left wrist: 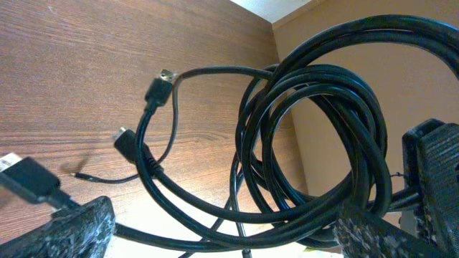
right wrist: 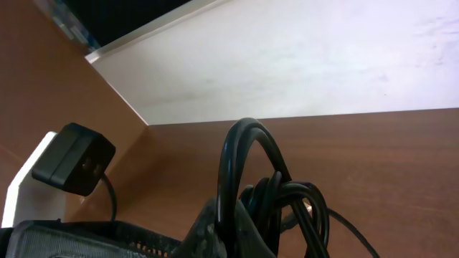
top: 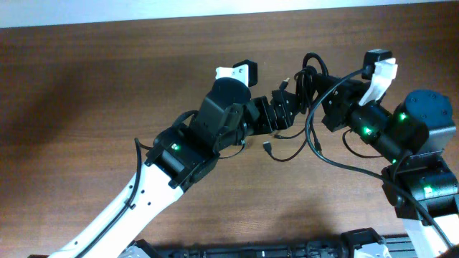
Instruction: Untangle cables
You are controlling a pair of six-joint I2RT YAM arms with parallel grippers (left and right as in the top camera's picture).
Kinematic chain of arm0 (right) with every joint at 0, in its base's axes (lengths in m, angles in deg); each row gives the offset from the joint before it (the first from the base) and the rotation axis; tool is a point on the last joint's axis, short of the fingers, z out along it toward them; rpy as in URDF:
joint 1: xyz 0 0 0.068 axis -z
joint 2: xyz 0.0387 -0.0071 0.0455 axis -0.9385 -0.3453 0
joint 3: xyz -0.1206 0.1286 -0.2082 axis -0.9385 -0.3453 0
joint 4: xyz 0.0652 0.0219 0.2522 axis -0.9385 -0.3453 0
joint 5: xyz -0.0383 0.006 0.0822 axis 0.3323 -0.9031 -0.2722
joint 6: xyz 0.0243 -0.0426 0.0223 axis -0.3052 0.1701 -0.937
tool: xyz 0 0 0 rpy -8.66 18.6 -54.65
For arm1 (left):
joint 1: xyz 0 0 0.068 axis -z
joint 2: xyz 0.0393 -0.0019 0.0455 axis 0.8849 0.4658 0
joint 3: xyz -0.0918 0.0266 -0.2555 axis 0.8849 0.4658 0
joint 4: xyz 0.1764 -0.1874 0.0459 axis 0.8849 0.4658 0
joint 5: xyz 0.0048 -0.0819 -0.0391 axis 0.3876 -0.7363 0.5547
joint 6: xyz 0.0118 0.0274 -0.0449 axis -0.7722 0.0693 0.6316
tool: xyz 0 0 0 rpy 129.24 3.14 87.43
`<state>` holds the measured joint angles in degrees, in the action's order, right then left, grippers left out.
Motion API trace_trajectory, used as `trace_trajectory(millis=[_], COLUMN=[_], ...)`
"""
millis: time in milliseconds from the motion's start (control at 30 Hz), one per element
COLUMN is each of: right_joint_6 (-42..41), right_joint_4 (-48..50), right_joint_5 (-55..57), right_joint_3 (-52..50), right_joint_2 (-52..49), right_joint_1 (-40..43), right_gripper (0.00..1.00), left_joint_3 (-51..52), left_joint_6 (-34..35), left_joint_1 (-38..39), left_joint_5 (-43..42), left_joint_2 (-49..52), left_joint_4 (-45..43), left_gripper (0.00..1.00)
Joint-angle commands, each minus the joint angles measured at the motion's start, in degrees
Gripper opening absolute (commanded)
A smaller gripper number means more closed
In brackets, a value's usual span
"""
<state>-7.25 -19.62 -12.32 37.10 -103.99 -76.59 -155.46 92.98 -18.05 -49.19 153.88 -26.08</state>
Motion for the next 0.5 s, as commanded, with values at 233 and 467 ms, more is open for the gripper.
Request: trace_trajectory(millis=[233, 467], right_joint_6=[0.48, -1.29], right_joint_4=[0.72, 2.47], right_joint_5=[-0.22, -8.70], right_joint_3=[0.24, 0.24], right_joint_2=[0.07, 0.07], right_joint_1=[0.09, 0.09], right_gripper=[0.04, 0.04], left_joint_3=[-0.68, -0.68], left_joint_6=[-0.98, -2.25], left_joint_1=[-0.09, 0.02], left_joint_5=[3.02, 1.73], left_joint_2=[-3.45, -3.43], left_joint_4=[-0.35, -0.35], left_gripper=[0.99, 0.99])
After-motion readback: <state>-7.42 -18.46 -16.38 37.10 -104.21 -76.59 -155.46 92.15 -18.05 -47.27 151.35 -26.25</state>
